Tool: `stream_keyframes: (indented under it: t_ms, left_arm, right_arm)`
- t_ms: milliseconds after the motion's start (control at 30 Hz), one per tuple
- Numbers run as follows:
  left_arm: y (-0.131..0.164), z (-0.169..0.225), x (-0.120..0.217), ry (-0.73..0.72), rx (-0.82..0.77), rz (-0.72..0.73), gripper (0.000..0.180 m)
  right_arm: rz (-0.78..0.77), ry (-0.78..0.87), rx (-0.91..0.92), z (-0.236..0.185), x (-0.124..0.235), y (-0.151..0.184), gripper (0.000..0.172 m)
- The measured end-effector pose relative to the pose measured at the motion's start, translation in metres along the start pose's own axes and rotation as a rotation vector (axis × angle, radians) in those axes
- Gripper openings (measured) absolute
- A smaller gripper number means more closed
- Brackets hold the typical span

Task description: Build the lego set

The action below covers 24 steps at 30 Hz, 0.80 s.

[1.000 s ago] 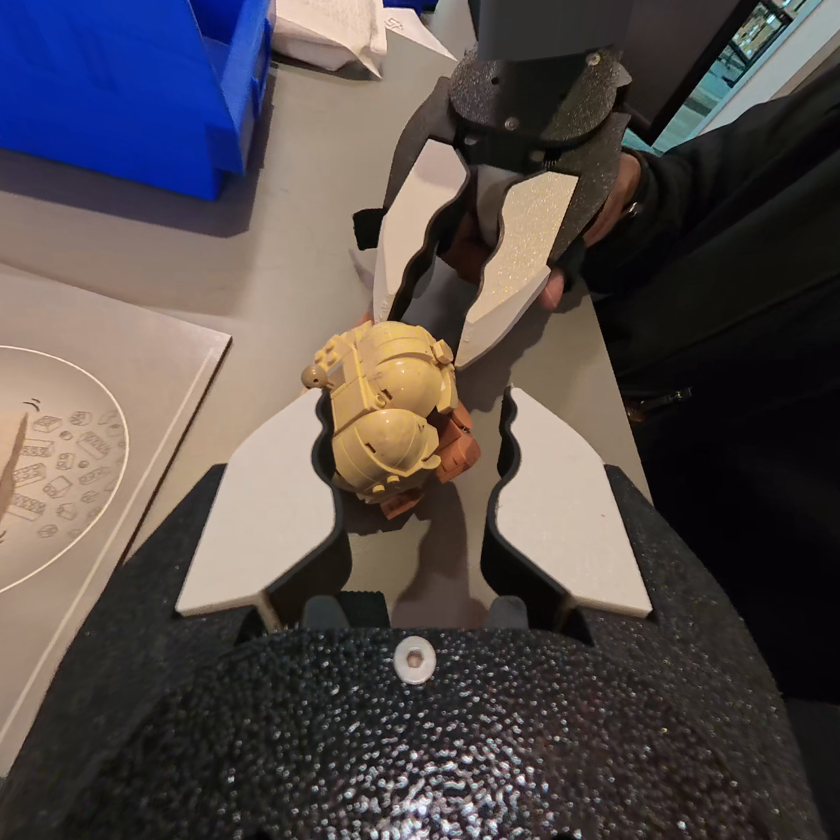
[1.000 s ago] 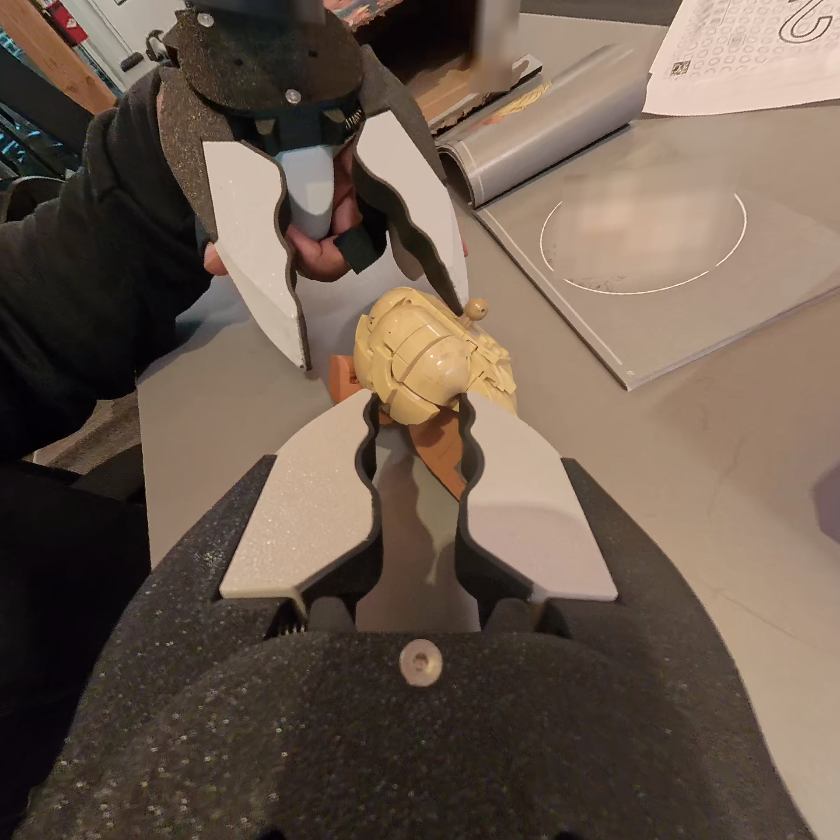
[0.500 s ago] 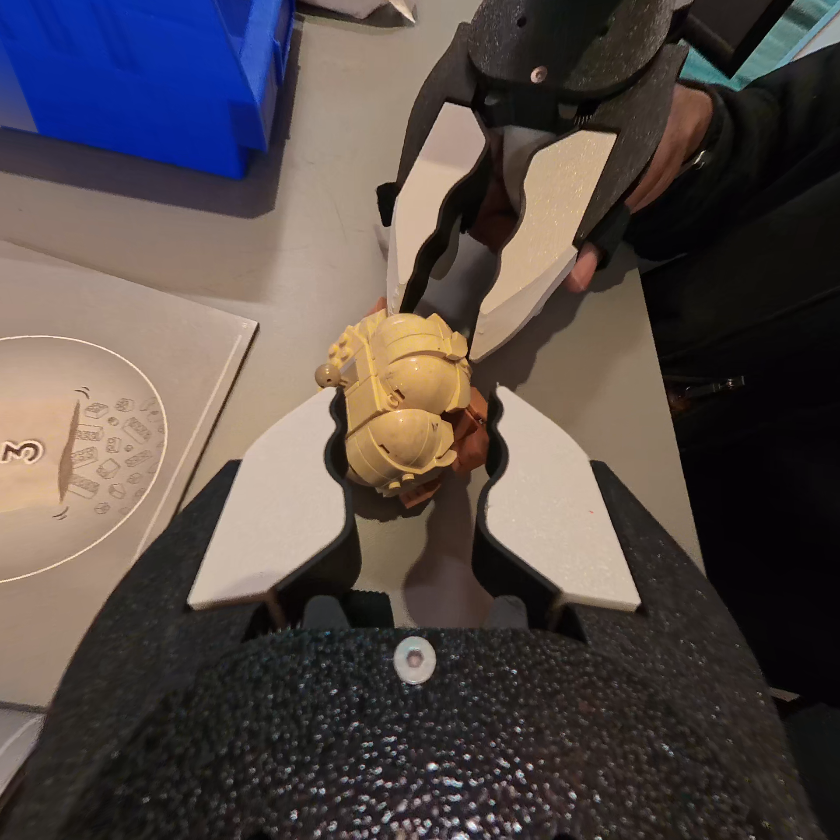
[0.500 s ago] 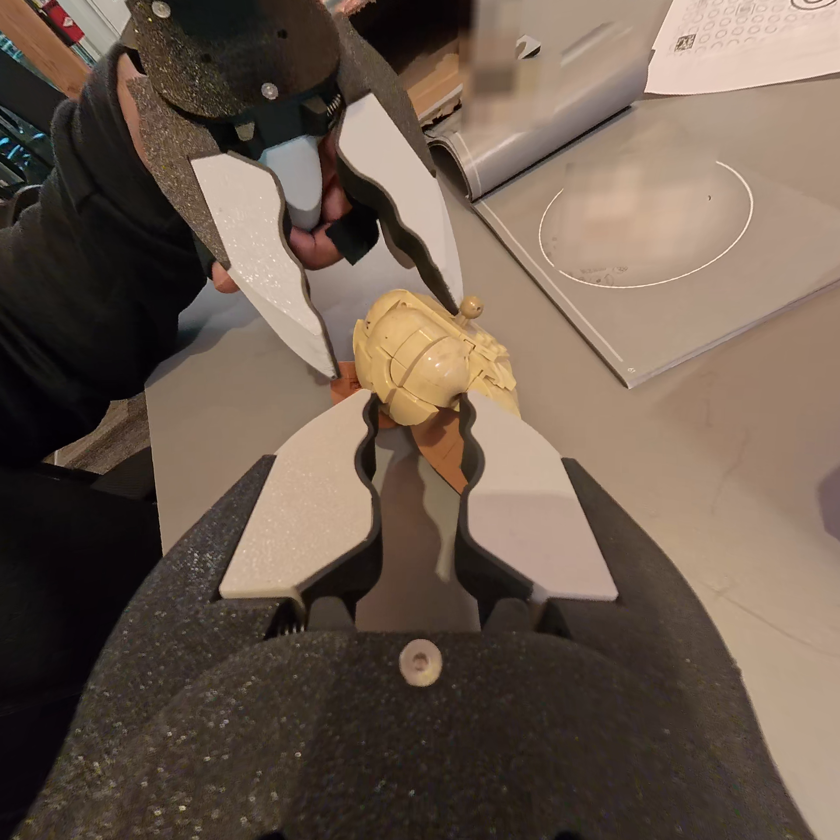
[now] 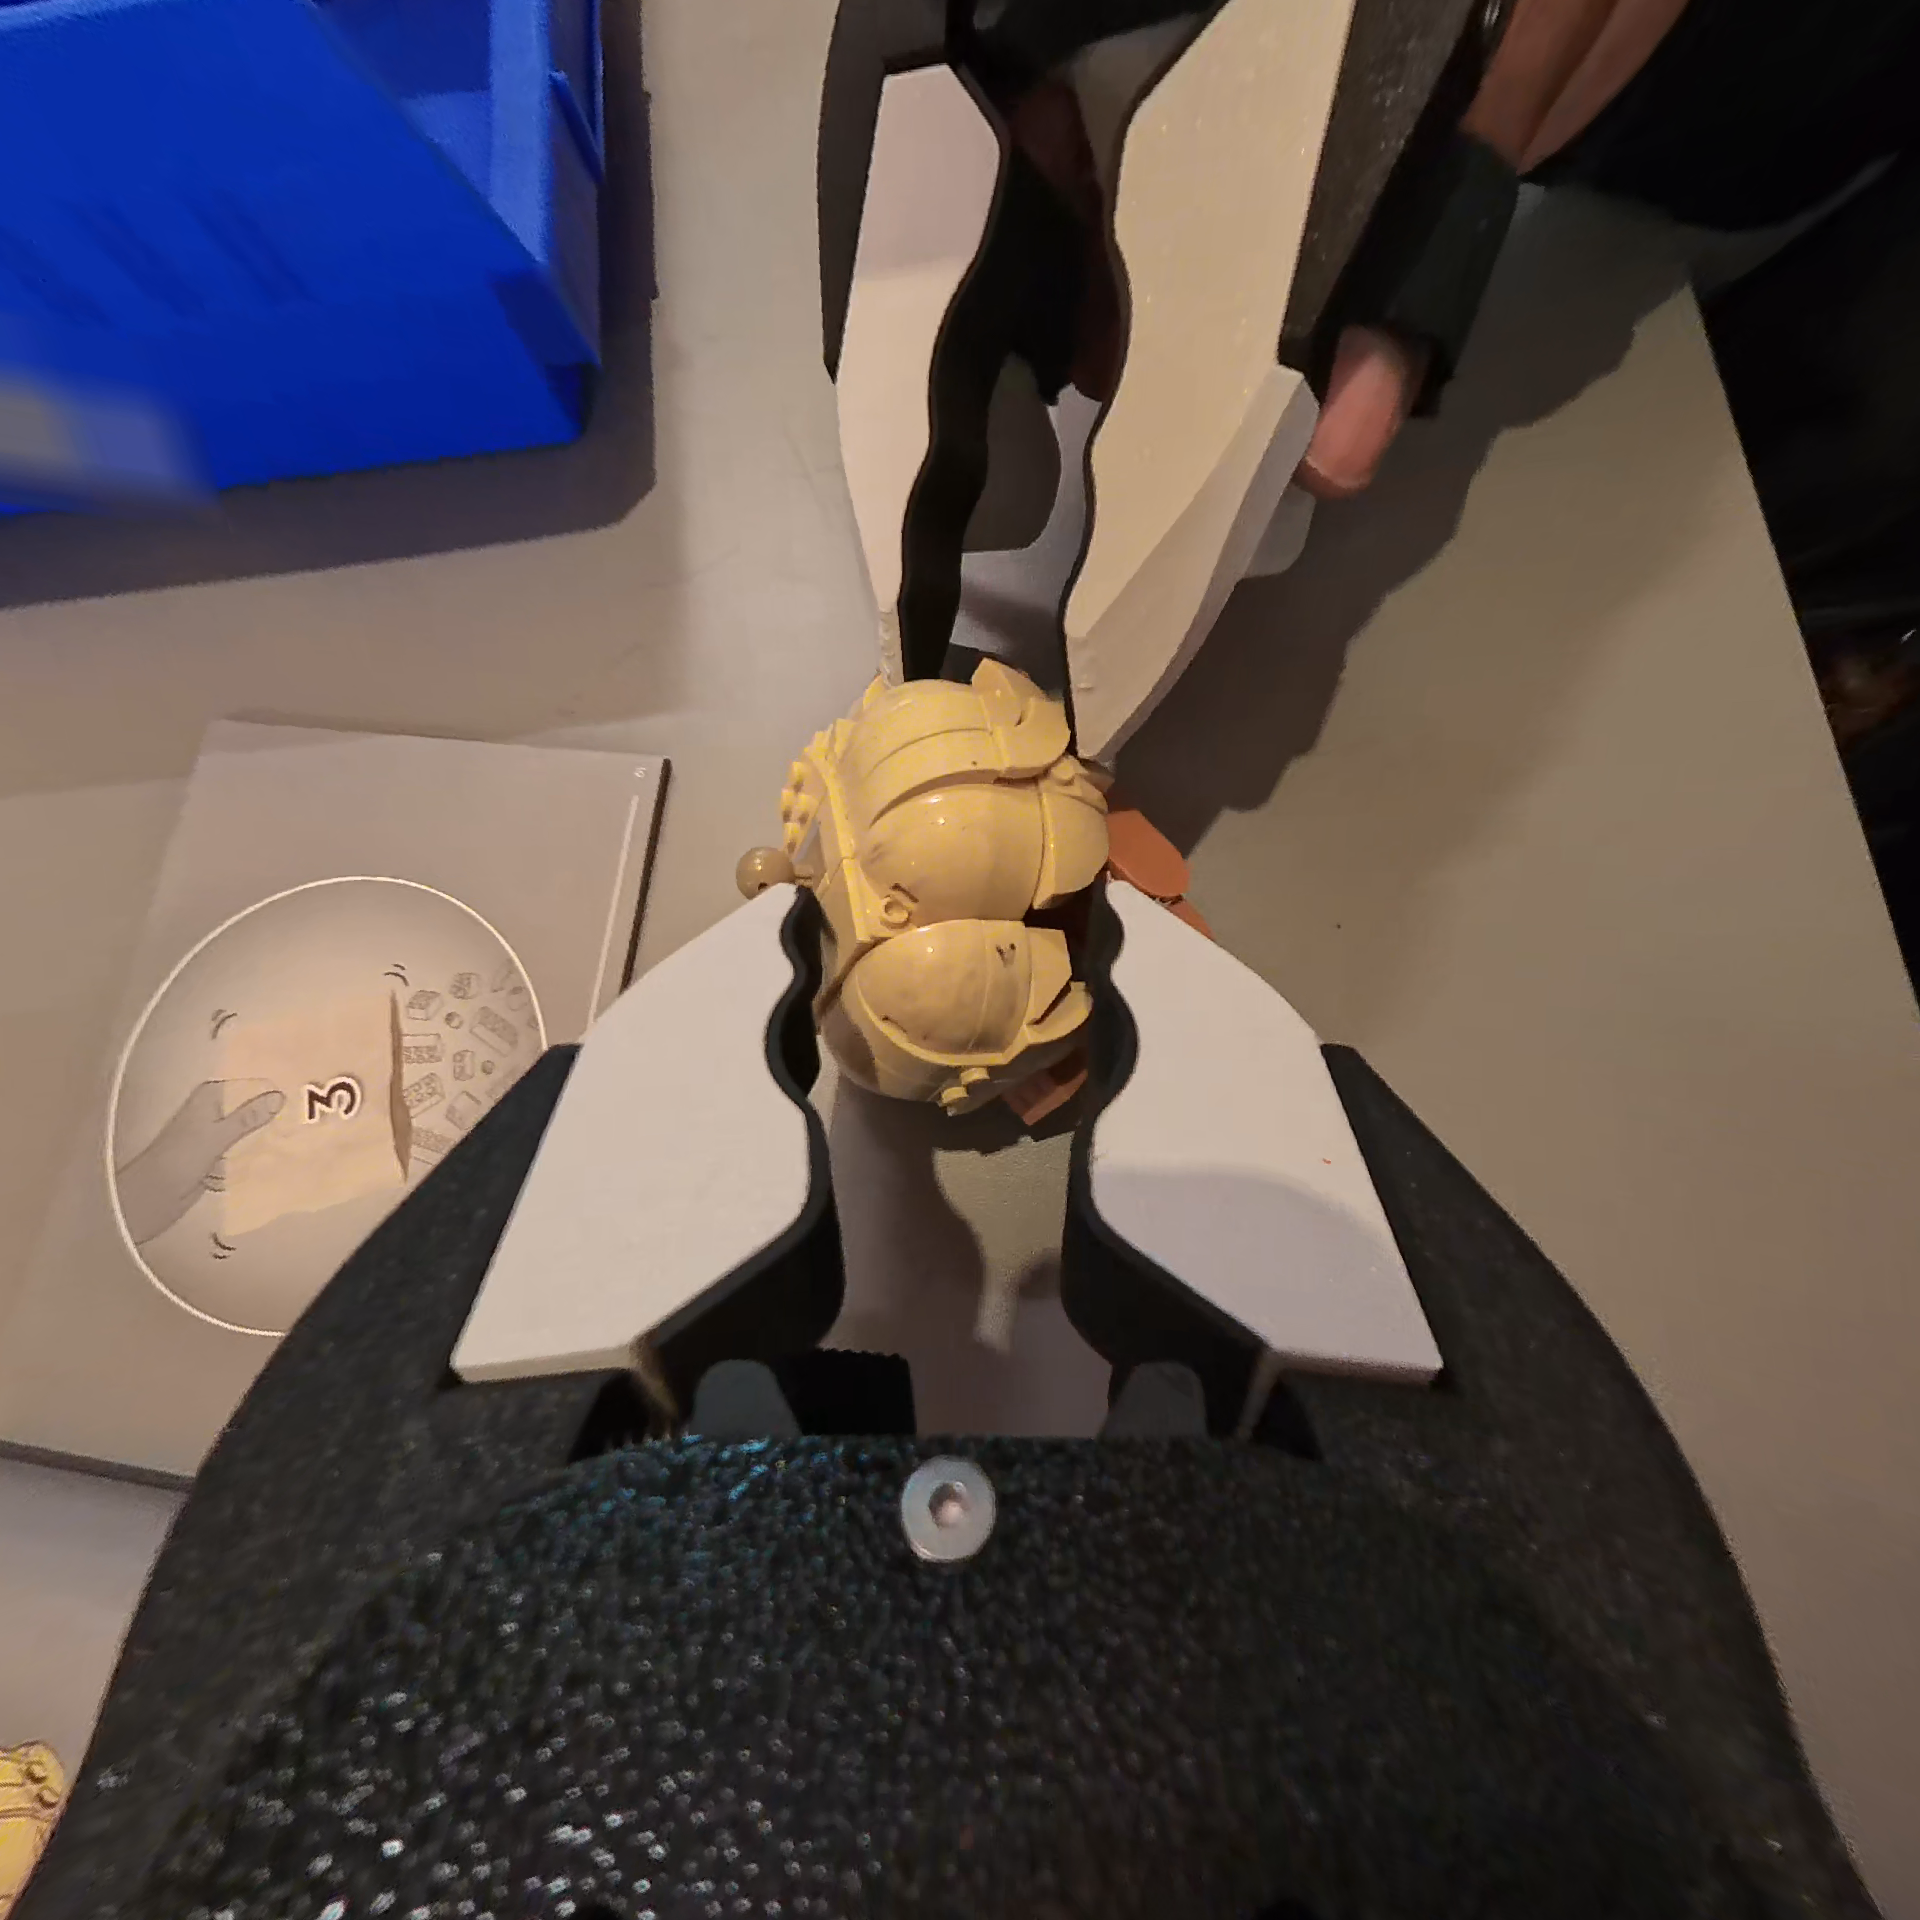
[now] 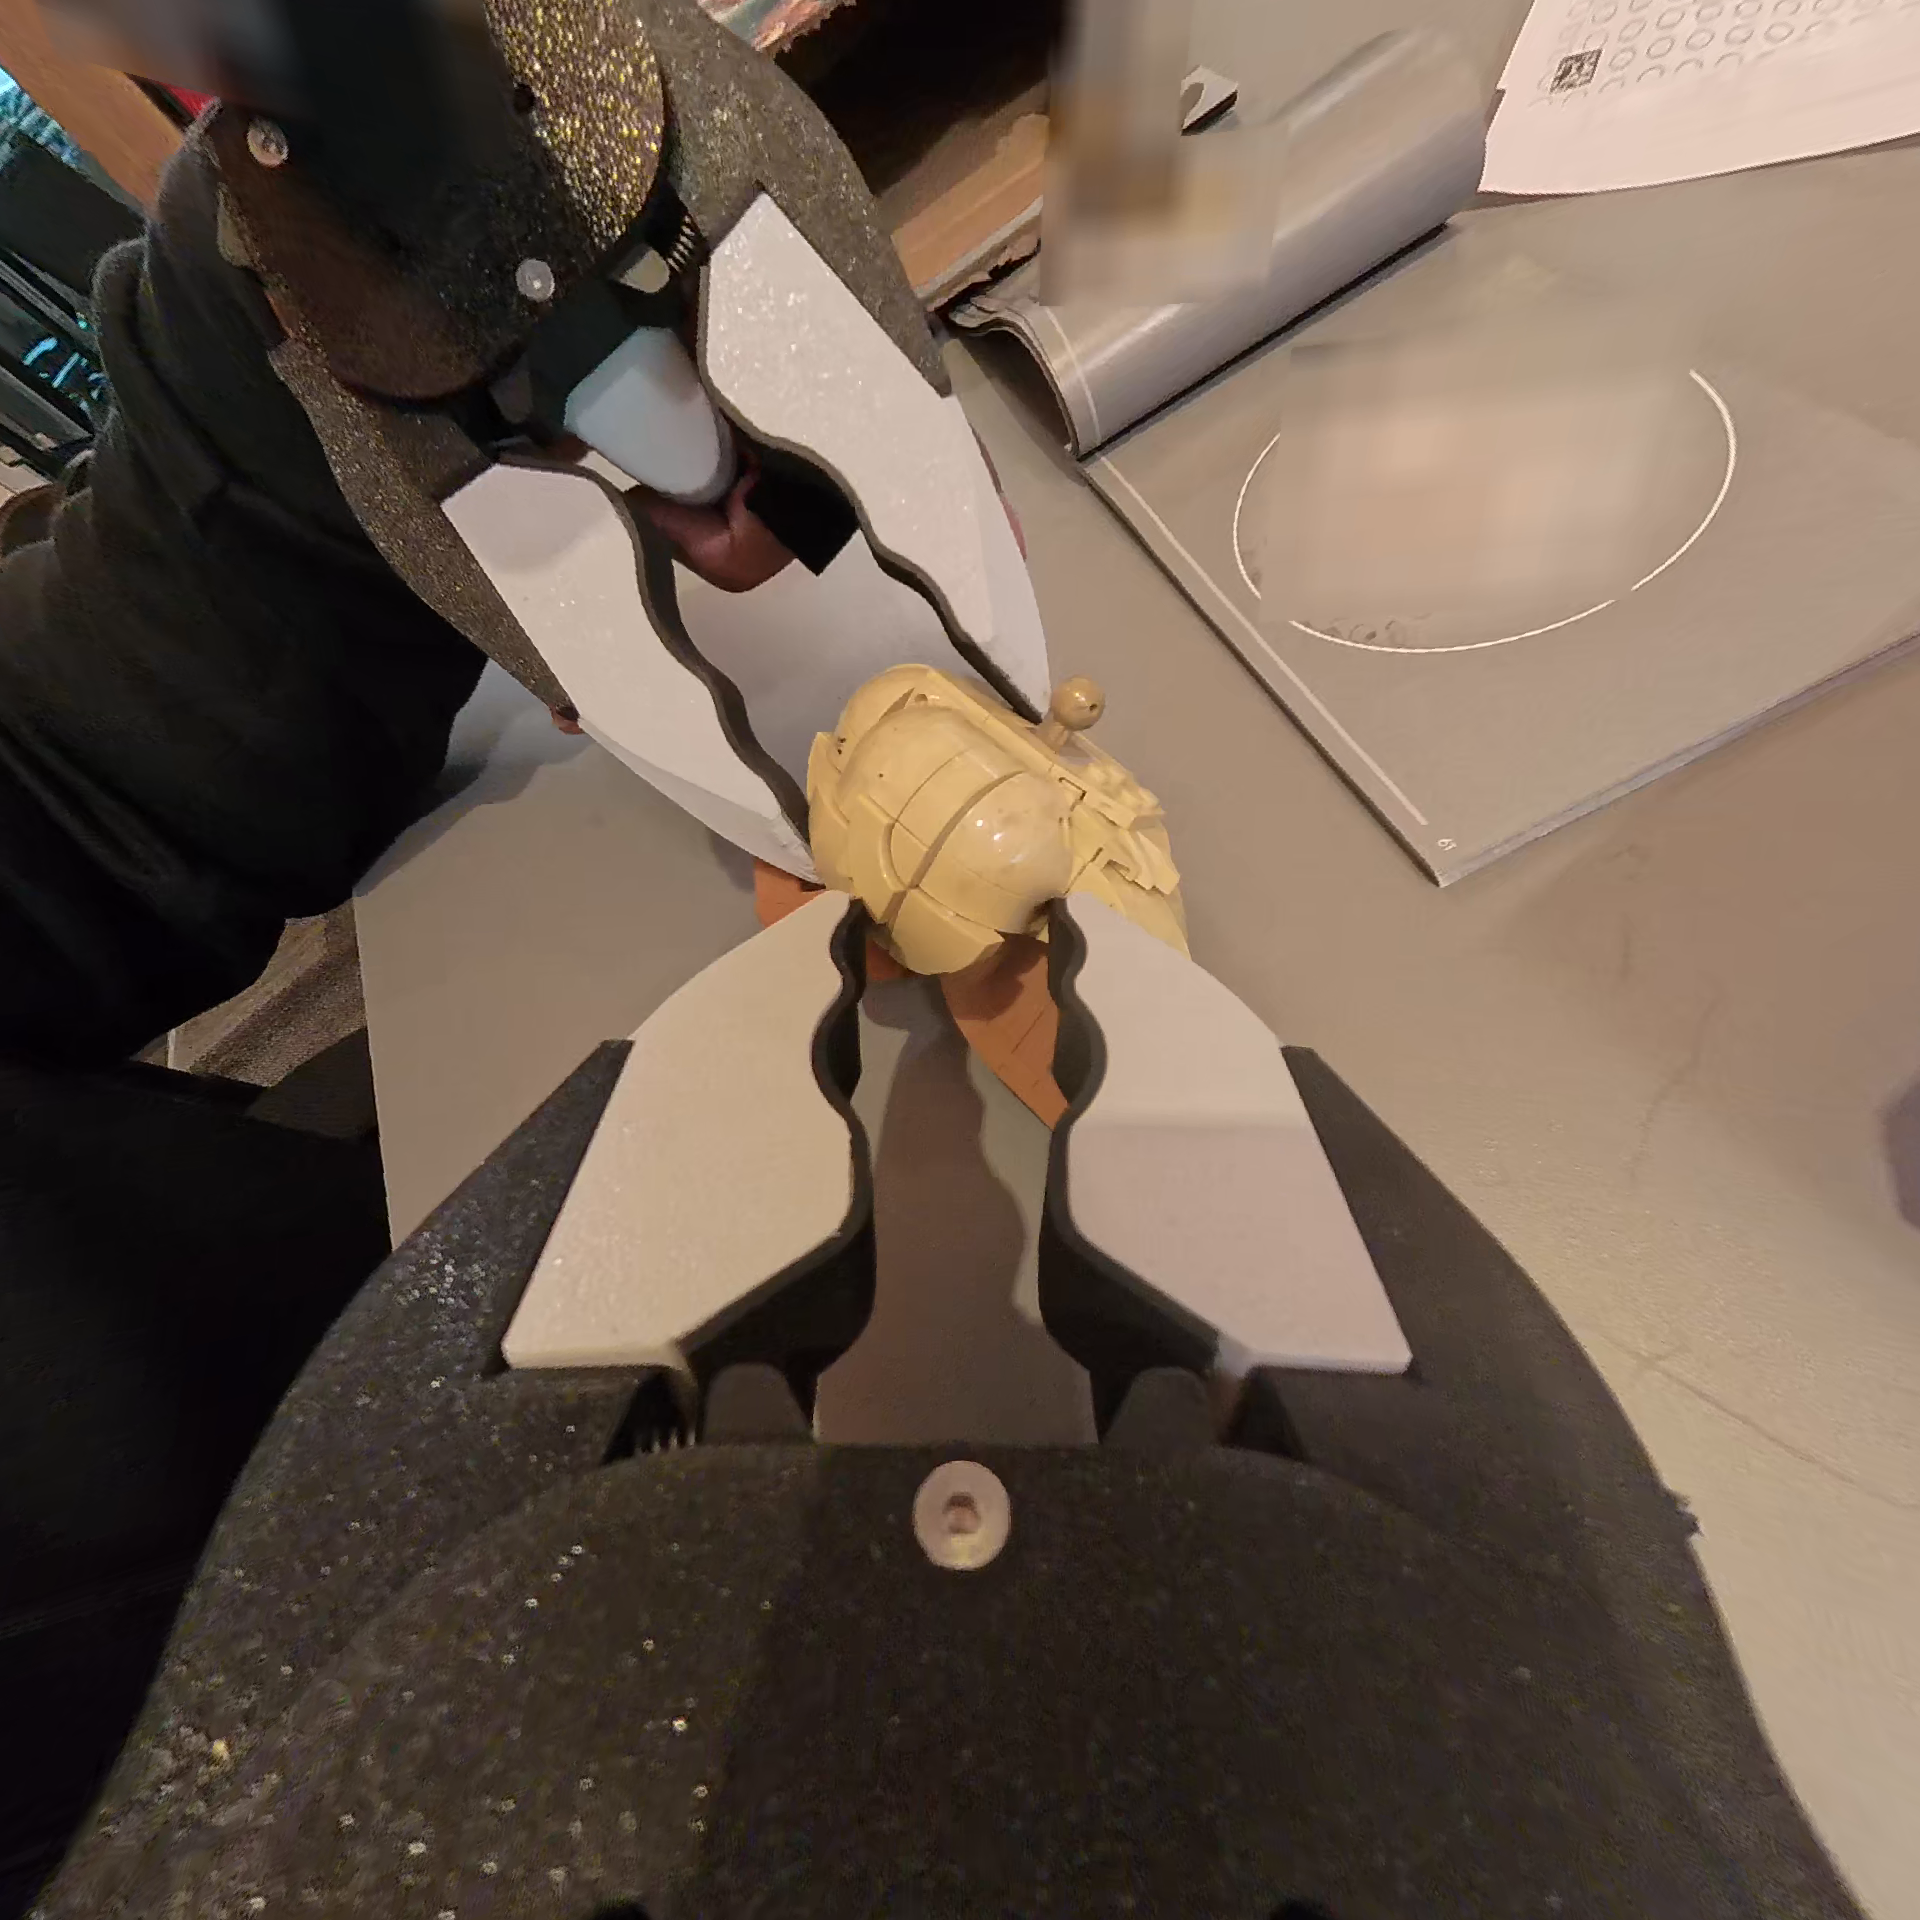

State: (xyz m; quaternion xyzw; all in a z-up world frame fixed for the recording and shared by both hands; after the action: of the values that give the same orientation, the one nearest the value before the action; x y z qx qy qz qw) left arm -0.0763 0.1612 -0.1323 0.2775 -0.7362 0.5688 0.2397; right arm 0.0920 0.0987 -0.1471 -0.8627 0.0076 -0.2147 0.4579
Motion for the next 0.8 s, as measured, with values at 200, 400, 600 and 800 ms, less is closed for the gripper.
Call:
stream_keyframes:
  t_ms: [200,400,600,800]
  left_arm:
    - [0.0009,0.0025,0.0002,-0.019,-0.027,0.021,0.048]
    - [0.0003,0.0035,0.0004,-0.029,-0.030,0.019,0.048]
    - [0.0002,0.0041,0.0003,-0.034,-0.037,0.022,0.047]
    - [0.0001,0.0043,0.0003,-0.037,-0.037,0.023,0.047]
  right_arm:
    - [-0.007,0.014,-0.001,-0.0016,-0.0008,-0.0002,0.033]
    - [-0.004,0.023,-0.013,-0.0020,-0.0010,-0.0004,0.032]
    - [-0.006,0.031,-0.015,-0.0028,-0.0015,-0.0010,0.032]
    - [0.002,0.032,-0.017,-0.0027,-0.0017,-0.0007,0.032]
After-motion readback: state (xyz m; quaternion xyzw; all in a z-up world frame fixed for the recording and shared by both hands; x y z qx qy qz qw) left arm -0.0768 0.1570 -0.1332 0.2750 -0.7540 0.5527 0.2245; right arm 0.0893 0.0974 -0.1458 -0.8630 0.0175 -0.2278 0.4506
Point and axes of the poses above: each gripper's, where its closed fingertips meet, x back along the fingers, y out of its underside, z = x × y across the jaws, the point moved 10 cm from there along x, back along the fingers, and after that the axes turned 15 degrees about -y, right-handed, at the moved point
